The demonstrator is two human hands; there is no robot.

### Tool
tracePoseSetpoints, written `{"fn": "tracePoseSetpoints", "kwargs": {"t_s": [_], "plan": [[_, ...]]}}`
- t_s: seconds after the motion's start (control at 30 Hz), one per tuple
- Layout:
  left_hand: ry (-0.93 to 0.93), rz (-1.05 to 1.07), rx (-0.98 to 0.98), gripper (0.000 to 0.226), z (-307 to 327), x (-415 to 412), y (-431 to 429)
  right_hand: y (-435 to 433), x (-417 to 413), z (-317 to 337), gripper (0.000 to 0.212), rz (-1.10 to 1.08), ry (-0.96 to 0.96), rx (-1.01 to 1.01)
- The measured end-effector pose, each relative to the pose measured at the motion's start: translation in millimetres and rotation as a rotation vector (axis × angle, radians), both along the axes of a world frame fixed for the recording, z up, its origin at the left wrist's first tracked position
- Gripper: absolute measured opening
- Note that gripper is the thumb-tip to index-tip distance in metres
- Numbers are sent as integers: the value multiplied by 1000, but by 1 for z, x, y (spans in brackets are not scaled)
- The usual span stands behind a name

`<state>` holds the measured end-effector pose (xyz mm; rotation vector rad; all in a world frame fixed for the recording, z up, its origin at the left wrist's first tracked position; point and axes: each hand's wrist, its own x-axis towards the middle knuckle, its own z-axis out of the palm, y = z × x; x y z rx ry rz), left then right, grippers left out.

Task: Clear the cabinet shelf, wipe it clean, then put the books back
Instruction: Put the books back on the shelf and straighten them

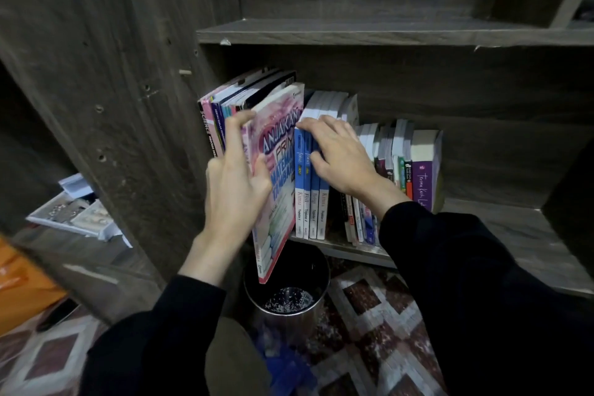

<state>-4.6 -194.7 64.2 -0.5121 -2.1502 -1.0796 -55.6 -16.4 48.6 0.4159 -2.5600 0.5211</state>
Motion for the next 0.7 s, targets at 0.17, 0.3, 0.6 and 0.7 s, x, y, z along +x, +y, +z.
{"fn": "tracePoseSetpoints", "kwargs": {"t_s": [0.17, 0.3, 0.6, 0.7], "plan": [[-28, 29, 36, 55, -43, -16, 6, -3, 4, 1, 48, 13, 1, 9], [-32, 52, 67, 55, -62, -21, 13, -8, 6, 2, 47, 11, -15, 14], [-68, 56, 70, 54, -59, -50, 30, -10, 1, -3, 50, 0, 9, 39], [-57, 82, 68, 51, -62, -46, 29, -10, 2, -2, 50, 3, 12, 32]]}}
